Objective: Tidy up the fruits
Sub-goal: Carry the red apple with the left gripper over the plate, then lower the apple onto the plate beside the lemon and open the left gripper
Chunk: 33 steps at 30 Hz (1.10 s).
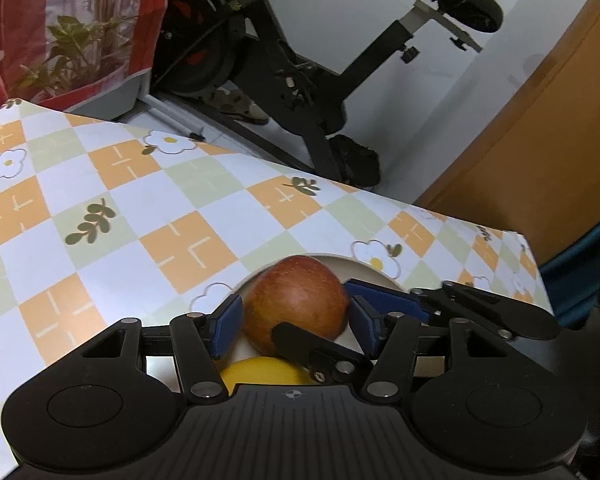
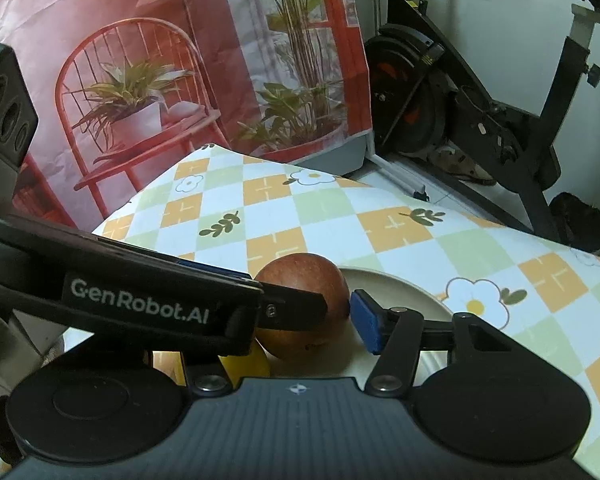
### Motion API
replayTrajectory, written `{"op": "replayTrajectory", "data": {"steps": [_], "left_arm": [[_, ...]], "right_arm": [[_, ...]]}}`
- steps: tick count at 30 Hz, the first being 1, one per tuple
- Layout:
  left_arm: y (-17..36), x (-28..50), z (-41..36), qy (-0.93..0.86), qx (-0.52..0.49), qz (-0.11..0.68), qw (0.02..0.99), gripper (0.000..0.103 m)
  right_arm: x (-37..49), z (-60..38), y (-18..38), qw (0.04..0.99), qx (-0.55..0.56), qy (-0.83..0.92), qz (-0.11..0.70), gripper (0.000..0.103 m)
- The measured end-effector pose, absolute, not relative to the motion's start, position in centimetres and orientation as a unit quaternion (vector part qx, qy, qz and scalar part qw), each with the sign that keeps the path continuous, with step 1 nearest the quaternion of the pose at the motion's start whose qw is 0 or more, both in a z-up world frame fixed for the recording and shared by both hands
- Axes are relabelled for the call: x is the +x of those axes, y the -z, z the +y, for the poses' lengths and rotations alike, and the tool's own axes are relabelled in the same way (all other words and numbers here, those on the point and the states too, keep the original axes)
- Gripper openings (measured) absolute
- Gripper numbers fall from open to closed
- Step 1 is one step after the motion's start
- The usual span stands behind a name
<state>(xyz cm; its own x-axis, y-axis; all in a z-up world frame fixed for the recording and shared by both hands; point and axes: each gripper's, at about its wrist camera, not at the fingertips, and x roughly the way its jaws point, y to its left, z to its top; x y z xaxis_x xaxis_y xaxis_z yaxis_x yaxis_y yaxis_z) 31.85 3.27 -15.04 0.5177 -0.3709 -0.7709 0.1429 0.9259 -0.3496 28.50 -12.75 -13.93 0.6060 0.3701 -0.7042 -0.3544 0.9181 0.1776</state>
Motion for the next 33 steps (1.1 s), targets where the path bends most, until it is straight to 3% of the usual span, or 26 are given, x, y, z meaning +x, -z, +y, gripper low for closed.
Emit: {"op": "replayTrajectory", "data": {"steps": [17,33], "left_arm": [[14.7,30.9,3.4,0.122,-0.128,0.455,0.873,0.062],[9.7,23.5,5.2,0.136,-0.115,0.404,0.897,0.06]], "right_arm": [[25.3,-15.3,12.7,0.9,-0.021,-0.189,0.393,0.061],[18.1,-19.1,7.9,0.922,0.073,-0.19,0.329,0.061]]}}
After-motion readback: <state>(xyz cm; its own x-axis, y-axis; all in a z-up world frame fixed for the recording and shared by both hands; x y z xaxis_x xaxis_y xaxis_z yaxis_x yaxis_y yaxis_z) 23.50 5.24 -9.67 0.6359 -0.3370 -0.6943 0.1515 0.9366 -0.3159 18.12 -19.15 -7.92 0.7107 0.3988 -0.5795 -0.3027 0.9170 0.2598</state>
